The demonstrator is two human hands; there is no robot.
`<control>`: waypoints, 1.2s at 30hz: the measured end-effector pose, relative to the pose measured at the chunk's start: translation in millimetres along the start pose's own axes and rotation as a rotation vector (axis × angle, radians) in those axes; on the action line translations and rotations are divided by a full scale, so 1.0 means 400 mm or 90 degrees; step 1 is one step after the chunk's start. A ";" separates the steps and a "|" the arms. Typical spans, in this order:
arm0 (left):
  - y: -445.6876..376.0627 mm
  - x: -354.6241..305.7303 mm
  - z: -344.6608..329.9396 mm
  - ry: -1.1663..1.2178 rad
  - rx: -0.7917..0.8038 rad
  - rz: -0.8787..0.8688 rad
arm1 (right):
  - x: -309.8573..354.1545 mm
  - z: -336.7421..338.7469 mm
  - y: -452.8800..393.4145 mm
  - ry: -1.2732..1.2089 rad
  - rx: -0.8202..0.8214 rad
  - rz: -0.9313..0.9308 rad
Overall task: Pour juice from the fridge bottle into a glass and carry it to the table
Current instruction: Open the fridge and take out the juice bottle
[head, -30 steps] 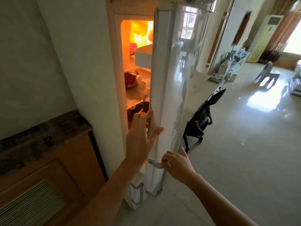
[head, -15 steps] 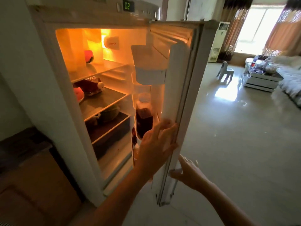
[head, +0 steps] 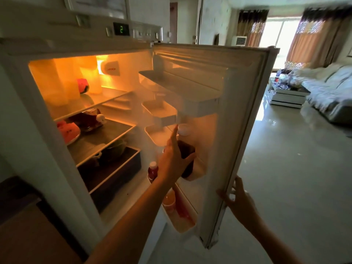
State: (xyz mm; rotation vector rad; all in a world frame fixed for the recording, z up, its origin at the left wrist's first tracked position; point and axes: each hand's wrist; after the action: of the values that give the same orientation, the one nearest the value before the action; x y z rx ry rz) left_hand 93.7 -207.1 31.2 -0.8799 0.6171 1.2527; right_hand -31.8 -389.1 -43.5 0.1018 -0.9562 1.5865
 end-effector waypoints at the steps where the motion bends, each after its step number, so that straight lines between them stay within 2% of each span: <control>1: -0.003 -0.002 -0.010 0.011 0.006 0.001 | 0.001 0.002 -0.003 -0.010 -0.012 -0.009; 7: -0.005 -0.008 -0.039 0.012 -0.020 -0.011 | -0.032 0.001 -0.007 0.000 -0.031 -0.001; 17: 0.011 -0.006 -0.022 0.107 -0.016 -0.027 | -0.056 -0.007 -0.003 0.038 -0.015 0.007; 24: 0.061 -0.042 0.055 0.194 -0.079 -0.021 | -0.065 -0.010 -0.001 0.023 -0.006 0.032; 30: 0.138 -0.064 0.127 0.124 -0.068 -0.076 | -0.043 -0.008 0.003 0.012 0.004 0.054; 33: 0.176 -0.078 0.130 0.079 -0.084 -0.128 | -0.040 -0.003 0.007 0.032 0.043 0.051; 36: 0.214 -0.107 0.135 0.096 -0.072 -0.141 | -0.030 0.024 0.014 0.099 0.091 0.035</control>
State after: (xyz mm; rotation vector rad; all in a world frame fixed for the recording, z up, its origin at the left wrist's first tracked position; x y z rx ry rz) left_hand -2.9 -178.9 75.8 -1.1134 0.5550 1.0352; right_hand -37.3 -404.1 -46.7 0.0501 -0.7300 1.6863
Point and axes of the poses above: each hand's wrist, its own y-axis away from the middle knuckle, its own z-axis out of the back of the hand, x = y × z, and after that the axes turned 15 degrees about z, right-handed
